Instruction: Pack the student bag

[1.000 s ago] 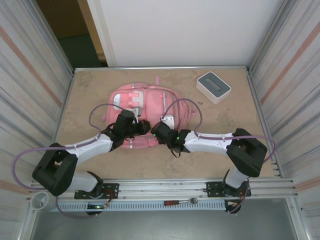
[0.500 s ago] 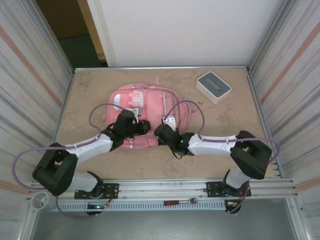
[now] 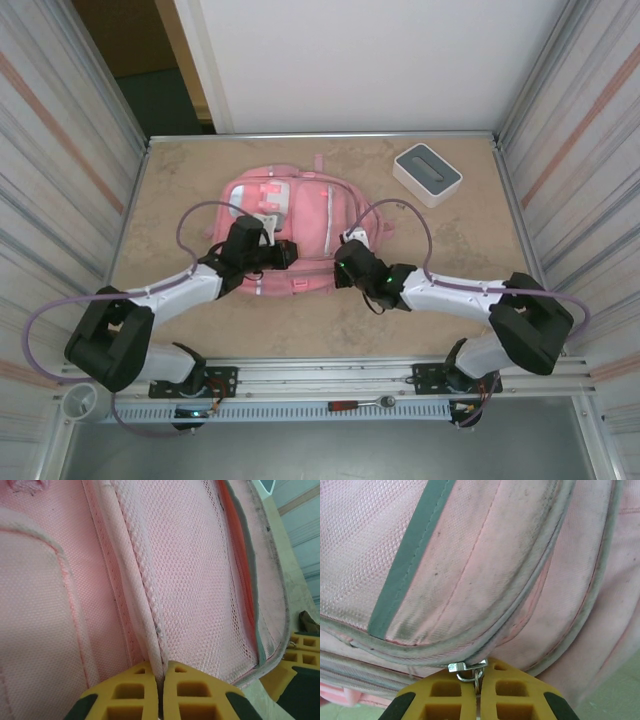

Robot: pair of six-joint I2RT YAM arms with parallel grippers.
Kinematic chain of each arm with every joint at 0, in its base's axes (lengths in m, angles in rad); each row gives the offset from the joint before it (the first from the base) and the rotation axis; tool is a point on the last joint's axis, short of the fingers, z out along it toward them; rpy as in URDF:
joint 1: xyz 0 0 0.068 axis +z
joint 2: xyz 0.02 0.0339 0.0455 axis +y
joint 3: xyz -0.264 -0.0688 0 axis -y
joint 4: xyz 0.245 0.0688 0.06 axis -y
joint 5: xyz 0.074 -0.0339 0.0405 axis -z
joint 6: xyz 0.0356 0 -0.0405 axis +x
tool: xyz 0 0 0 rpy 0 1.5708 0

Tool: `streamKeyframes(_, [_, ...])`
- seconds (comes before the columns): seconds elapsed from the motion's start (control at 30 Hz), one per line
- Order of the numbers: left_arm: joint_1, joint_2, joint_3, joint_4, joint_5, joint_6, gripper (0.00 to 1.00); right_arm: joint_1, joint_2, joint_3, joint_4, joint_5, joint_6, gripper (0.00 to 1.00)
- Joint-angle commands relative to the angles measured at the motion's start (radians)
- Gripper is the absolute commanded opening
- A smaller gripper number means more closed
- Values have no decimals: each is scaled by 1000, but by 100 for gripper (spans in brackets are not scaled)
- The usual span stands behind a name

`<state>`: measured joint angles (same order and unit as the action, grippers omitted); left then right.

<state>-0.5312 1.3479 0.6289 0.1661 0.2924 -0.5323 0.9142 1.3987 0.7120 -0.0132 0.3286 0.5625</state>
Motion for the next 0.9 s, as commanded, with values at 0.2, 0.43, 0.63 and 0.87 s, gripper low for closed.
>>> streamKeyframes(0.2, [71,14,46,-166,-85,110,0,-108,-118,-61,-2,-167,-130,0])
streamKeyframes(0.43, [78,31,63,-185,-123,132,0,-200,-174,-88,-59,-171,-142,0])
streamKeyframes(0.63, [124,38,99,-195,-143,156,0,-280,-206,-103,-60,-281,-164,0])
streamKeyframes(0.87, [128,71,166,-220,-116,190,0,-280,-210,-91,-31,-352,-216,0])
